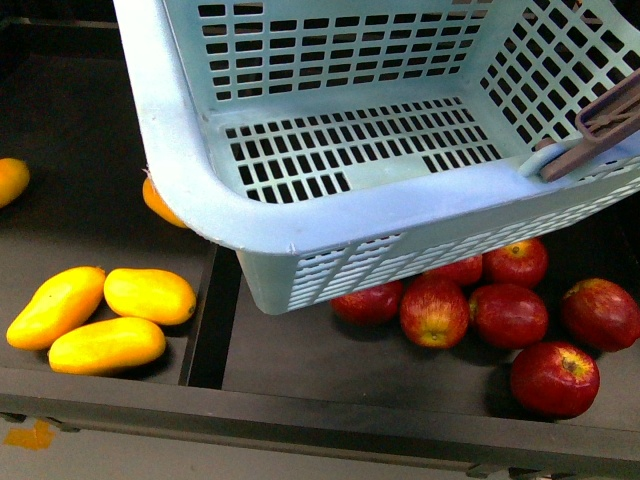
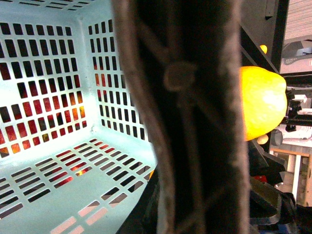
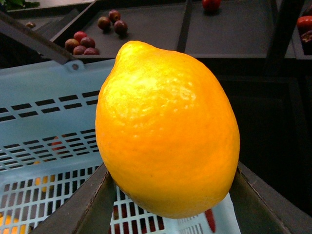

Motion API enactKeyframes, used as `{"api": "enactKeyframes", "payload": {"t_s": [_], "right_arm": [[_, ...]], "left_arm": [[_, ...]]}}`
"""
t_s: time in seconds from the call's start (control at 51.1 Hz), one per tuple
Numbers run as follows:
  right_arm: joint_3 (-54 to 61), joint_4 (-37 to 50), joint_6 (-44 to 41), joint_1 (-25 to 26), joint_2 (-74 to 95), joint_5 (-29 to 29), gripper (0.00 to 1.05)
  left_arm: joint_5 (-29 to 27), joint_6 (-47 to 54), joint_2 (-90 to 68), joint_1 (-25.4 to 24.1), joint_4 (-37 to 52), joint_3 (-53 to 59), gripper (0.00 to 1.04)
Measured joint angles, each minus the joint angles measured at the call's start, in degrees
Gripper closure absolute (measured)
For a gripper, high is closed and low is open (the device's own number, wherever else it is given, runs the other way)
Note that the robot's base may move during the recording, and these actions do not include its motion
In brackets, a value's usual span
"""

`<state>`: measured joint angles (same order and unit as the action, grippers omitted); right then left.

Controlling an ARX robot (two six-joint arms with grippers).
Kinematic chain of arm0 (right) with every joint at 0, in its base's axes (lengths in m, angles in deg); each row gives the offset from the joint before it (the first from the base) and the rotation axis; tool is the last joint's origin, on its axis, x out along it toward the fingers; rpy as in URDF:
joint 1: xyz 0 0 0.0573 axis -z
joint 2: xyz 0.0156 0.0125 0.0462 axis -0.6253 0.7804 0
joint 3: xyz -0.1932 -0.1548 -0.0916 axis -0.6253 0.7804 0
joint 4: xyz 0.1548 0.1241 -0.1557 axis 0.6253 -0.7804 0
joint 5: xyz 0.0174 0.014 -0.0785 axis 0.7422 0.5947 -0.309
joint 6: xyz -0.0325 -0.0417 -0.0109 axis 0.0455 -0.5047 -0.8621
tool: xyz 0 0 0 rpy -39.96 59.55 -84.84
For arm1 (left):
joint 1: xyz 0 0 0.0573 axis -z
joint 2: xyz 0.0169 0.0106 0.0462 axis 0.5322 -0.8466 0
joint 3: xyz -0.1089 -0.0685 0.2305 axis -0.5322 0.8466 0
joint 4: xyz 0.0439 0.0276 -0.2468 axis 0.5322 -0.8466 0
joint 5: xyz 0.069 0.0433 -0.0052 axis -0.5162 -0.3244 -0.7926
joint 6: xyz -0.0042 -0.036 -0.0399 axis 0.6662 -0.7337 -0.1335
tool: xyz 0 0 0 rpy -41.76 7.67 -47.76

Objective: Pick lemon and mango into basket

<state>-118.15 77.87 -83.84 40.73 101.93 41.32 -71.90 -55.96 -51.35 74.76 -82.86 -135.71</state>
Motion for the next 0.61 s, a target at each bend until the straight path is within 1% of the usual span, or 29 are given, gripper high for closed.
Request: {"api": "enactKeyframes", "payload": {"t_s": [0.157, 0.313, 0.352, 0.411, 0.509, 0.607], "right_arm": [[-0.55, 0.0, 0.46, -2.64, 1.11, -1.4, 0.47], [-1.14, -0.02, 1.01, -4.26, 2.58, -2.03, 0.47], [-1.18, -0.02, 0.98, -4.39, 2.8, -2.12, 0.46], [-1.31, -0.07, 1.27, -4.66, 3.19, -2.4, 0.36], [-1.44, -0.07, 1.44, -4.76, 3.48, -2.73, 0.26], [-1.64, -0.07, 2.45, -4.42, 3.5, -3.17, 0.08]], "left_arm": [[0.02, -0.02, 0.0, 0.0, 0.0, 0.0, 1.0], [0.0, 0.0, 0.0, 0.0, 0.0, 0.0, 1.0], [0.0, 0.0, 0.0, 0.0, 0.0, 0.0, 1.0], [0.02, 0.0, 0.0, 0.0, 0.0, 0.0, 1.0], [-0.02, 0.0, 0.0, 0.0, 0.0, 0.0, 1.0], [0.0, 0.0, 0.0, 0.0, 0.0, 0.0, 1.0]]}}
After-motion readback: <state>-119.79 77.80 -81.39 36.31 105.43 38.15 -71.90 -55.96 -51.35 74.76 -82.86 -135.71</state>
